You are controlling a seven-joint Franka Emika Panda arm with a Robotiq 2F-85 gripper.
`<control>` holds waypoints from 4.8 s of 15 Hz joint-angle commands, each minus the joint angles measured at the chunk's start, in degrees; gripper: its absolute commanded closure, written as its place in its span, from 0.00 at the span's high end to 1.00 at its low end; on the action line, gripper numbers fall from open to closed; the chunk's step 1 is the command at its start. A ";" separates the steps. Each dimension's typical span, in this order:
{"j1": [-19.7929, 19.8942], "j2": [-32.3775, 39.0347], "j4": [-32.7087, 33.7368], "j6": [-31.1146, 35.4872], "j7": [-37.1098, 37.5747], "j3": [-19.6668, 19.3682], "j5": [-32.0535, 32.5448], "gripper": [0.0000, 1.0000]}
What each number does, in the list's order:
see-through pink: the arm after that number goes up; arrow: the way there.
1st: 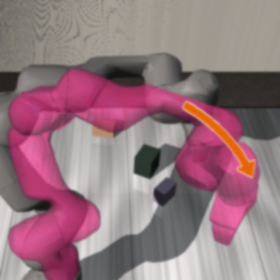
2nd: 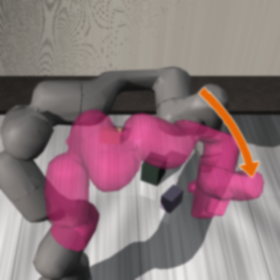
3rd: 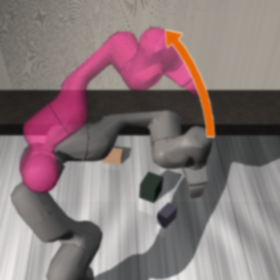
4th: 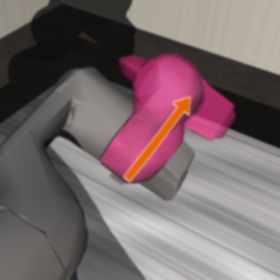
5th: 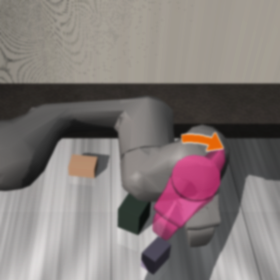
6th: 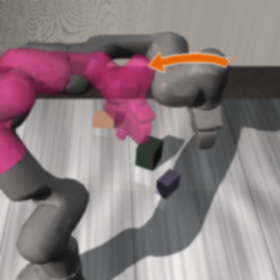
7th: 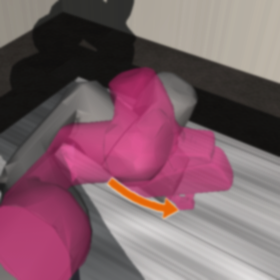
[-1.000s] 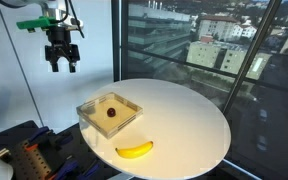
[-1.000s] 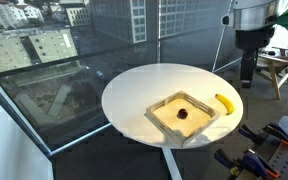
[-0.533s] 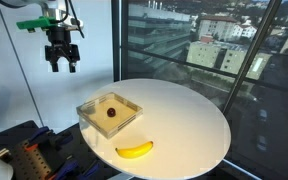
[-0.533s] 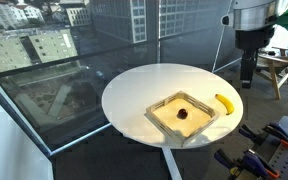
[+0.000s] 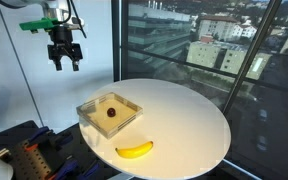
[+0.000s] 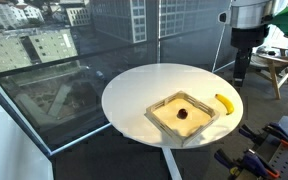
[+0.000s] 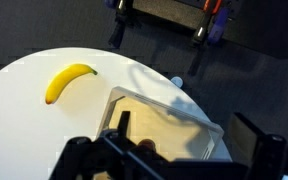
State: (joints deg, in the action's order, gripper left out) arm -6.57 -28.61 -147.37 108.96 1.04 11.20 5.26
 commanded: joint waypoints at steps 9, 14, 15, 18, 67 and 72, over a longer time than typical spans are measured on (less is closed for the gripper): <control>-0.96 0.30 -0.91 13.63 0.72 -1.63 -1.05 1.00; -1.49 0.24 -1.63 17.24 0.55 -2.23 -3.45 1.00; -1.69 0.20 -1.75 17.75 0.47 -2.32 -4.10 1.00; -2.35 0.15 -1.84 18.95 0.26 -2.57 -6.25 1.00; 4.56 22.27 14.43 19.97 3.18 -7.07 -3.98 1.00; 4.49 25.39 16.76 20.53 3.20 -7.73 -4.34 1.00</control>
State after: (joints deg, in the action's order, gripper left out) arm -2.18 -5.58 -133.20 129.35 2.74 3.82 -0.05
